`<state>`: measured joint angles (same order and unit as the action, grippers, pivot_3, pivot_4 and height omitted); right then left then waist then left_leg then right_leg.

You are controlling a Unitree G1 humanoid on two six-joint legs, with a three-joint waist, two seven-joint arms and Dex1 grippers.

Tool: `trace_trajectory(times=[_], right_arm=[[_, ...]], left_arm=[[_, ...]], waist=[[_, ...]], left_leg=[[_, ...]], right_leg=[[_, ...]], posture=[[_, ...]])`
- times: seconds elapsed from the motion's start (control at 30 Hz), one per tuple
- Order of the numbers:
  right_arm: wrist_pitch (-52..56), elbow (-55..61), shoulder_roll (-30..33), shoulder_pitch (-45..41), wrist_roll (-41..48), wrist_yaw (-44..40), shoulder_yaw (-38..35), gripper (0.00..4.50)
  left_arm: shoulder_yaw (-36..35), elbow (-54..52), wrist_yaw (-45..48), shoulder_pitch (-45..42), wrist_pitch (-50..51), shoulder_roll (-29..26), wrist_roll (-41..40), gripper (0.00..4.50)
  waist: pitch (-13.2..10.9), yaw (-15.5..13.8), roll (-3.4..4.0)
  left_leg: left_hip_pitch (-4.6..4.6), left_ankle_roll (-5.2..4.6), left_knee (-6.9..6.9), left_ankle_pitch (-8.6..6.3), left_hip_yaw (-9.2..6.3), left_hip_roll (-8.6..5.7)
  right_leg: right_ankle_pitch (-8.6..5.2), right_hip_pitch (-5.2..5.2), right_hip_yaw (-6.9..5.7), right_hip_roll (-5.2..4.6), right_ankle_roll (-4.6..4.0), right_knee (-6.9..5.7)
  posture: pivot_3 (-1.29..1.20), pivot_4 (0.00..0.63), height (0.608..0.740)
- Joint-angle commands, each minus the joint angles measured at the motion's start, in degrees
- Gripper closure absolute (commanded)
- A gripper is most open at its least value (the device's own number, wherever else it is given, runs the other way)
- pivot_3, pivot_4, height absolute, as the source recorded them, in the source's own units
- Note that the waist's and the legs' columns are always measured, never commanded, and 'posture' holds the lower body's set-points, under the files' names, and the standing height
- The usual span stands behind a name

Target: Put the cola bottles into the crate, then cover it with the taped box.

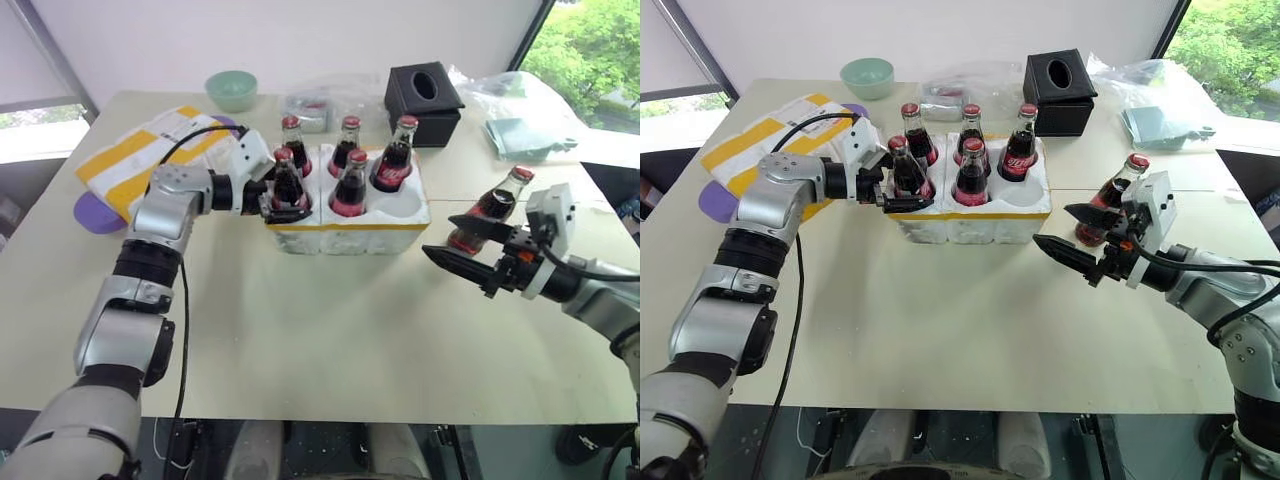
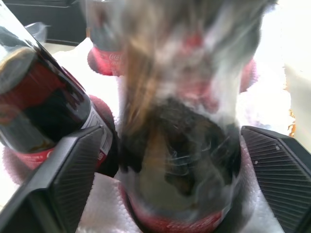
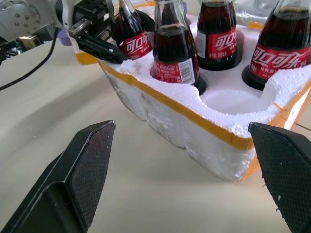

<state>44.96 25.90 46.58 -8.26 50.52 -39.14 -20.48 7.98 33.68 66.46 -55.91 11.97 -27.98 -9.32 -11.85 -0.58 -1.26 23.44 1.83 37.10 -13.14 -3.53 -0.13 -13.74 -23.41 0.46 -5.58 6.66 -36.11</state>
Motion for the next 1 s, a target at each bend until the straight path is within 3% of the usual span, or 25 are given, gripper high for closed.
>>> trace_trajectory(times=[0.03,0.43,0.7,1.0], right_arm=[[-1.69,3.06,-0.76,2.25,-0.99,1.74,-2.46,0.00],[-0.47,8.46,-3.70,16.78,1.46,7.53,-14.62,0.00],[-3.21,4.80,-7.89,16.07,-4.59,16.19,-14.32,0.00],[-9.30,-4.73,-10.02,7.83,-11.11,15.74,-8.70,0.00]], left_arm=[[-3.37,-4.98,0.31,1.02,2.98,-2.48,-2.43,0.02],[-18.24,-34.56,8.59,12.86,32.46,-17.67,-28.84,0.02],[-18.00,-43.80,4.57,22.43,32.73,-17.00,-31.38,0.02],[-18.40,-48.49,0.10,25.67,32.97,-15.97,-32.72,0.02]], waist=[[0.00,0.01,0.00],[-0.01,1.27,0.03],[0.00,1.20,0.02],[-0.01,1.28,0.03]], left_leg=[[0.00,0.00,-0.01,0.00,0.00,0.00],[-0.07,0.00,-0.09,0.00,0.00,0.04],[-0.07,0.01,-0.08,0.00,0.00,0.05],[-0.06,0.01,-0.09,0.00,0.04,0.04]], right_leg=[[0.00,-0.01,0.00,0.00,0.00,-0.01],[-0.12,0.01,0.02,0.00,-0.21,-0.02],[-0.09,0.02,0.05,-0.01,-0.32,0.03],[-0.09,-0.02,0.09,0.01,-0.32,0.02]], posture=[[0.00,0.150,0.739],[0.00,0.150,0.739],[0.00,0.150,0.739],[0.00,0.150,0.739]])
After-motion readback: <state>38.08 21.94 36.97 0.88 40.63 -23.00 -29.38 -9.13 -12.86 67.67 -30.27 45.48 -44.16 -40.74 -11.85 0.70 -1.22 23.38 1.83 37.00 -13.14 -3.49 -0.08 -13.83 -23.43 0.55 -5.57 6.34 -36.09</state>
